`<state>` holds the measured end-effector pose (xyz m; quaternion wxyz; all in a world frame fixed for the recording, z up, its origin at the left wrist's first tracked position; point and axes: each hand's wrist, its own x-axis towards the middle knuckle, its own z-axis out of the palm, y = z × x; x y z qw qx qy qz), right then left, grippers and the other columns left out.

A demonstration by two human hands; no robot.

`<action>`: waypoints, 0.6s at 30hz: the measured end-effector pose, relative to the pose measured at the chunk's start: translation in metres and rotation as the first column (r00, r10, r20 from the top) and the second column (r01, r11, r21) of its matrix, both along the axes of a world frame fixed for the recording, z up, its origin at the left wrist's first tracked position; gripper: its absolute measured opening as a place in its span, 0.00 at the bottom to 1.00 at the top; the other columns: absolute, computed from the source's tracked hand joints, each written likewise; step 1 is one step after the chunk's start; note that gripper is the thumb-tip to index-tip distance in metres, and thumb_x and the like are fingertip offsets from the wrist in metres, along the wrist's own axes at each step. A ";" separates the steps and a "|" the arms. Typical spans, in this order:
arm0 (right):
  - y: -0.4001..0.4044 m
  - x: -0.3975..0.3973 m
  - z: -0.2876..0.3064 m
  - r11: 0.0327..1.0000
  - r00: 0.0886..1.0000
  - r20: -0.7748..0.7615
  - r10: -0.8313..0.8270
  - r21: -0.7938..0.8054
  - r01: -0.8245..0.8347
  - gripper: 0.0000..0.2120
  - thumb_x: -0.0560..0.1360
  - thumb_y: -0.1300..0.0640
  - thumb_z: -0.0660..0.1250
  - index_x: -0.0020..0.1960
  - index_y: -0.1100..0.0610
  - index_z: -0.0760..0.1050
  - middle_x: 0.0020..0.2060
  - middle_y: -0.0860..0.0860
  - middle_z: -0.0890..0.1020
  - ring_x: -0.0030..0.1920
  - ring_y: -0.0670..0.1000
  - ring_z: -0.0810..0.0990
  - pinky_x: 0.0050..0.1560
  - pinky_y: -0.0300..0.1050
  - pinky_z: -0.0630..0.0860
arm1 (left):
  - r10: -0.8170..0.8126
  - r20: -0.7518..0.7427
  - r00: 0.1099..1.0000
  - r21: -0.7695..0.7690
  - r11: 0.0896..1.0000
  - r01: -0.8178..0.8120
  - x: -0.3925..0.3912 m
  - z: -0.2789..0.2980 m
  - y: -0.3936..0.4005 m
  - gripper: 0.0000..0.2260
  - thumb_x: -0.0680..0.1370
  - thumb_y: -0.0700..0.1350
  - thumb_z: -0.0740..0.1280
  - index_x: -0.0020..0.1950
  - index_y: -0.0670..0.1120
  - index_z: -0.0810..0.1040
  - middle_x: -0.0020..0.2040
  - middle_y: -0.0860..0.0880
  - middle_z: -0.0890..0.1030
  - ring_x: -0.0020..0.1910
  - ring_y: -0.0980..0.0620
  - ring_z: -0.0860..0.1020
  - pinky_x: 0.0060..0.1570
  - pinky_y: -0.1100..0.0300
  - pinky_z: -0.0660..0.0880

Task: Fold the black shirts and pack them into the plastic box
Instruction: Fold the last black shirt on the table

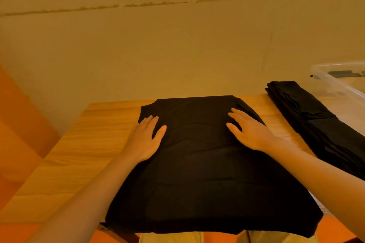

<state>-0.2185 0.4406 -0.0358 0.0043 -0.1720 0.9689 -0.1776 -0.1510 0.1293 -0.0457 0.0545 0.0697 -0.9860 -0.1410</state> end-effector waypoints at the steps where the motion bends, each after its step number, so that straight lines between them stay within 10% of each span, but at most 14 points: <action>1: -0.007 -0.011 -0.002 1.000 0.999 0.027 0.017 0.013 -0.017 0.27 0.81 0.42 0.53 0.77 0.51 0.56 0.77 0.47 0.53 0.76 0.48 0.53 0.72 0.48 0.58 | -0.017 0.004 1.000 -0.012 1.000 0.017 -0.013 -0.001 0.001 0.28 0.81 0.62 0.48 0.78 0.51 0.55 0.79 0.50 0.54 0.78 0.52 0.51 0.75 0.53 0.48; 18: 0.046 -0.089 -0.022 0.951 0.968 0.049 -0.246 0.204 0.231 0.32 0.81 0.39 0.44 0.78 0.57 0.50 0.77 0.54 0.52 0.77 0.53 0.48 0.76 0.51 0.48 | 0.053 0.152 0.987 -0.163 0.986 -0.028 -0.067 -0.017 -0.027 0.39 0.73 0.74 0.46 0.79 0.54 0.50 0.80 0.49 0.47 0.78 0.50 0.44 0.76 0.50 0.45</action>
